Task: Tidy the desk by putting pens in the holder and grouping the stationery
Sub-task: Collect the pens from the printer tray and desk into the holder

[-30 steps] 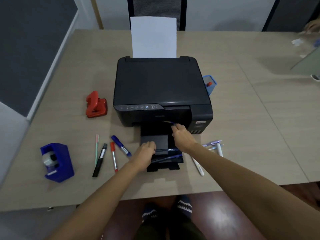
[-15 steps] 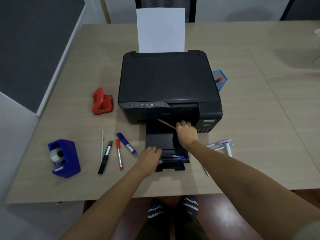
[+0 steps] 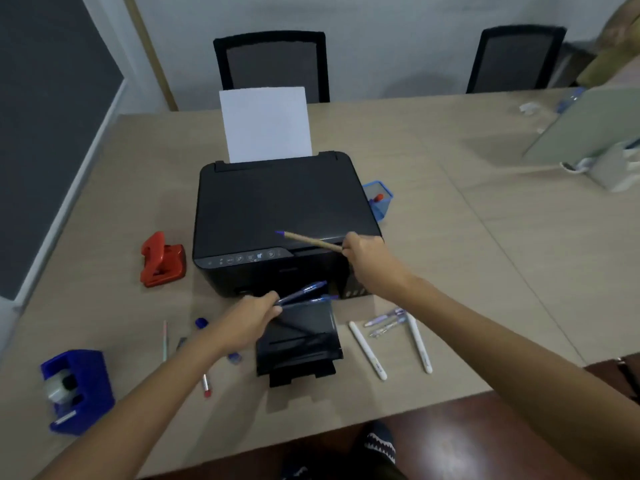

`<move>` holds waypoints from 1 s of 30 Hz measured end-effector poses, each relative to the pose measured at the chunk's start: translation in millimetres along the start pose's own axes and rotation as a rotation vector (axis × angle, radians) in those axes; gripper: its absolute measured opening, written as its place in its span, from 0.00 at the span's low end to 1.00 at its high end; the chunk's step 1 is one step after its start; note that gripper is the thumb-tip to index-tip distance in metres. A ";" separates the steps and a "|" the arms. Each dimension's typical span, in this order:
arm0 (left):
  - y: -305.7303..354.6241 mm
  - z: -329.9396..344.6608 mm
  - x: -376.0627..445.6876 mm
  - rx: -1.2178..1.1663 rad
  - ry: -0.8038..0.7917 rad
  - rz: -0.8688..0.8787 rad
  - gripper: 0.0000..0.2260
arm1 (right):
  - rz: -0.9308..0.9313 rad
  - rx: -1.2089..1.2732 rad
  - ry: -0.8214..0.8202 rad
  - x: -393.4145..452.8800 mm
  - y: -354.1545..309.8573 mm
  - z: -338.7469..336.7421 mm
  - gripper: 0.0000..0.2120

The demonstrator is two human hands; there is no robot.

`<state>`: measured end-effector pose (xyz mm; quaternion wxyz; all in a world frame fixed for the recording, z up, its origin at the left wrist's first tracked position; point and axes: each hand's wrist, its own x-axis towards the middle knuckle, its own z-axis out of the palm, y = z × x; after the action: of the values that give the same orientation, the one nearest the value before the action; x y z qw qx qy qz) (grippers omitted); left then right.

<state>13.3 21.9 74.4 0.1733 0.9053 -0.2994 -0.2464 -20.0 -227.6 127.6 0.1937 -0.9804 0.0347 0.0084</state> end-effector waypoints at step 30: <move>224.8 -51.6 370.3 0.480 0.063 -0.393 0.13 | 0.165 0.217 0.048 190.2 263.3 -43.9 0.08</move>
<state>198.0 -372.9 93.6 -0.0873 0.9681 -0.1627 -0.1693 151.1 -499.5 62.6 0.2962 -0.9475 0.1207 -0.0030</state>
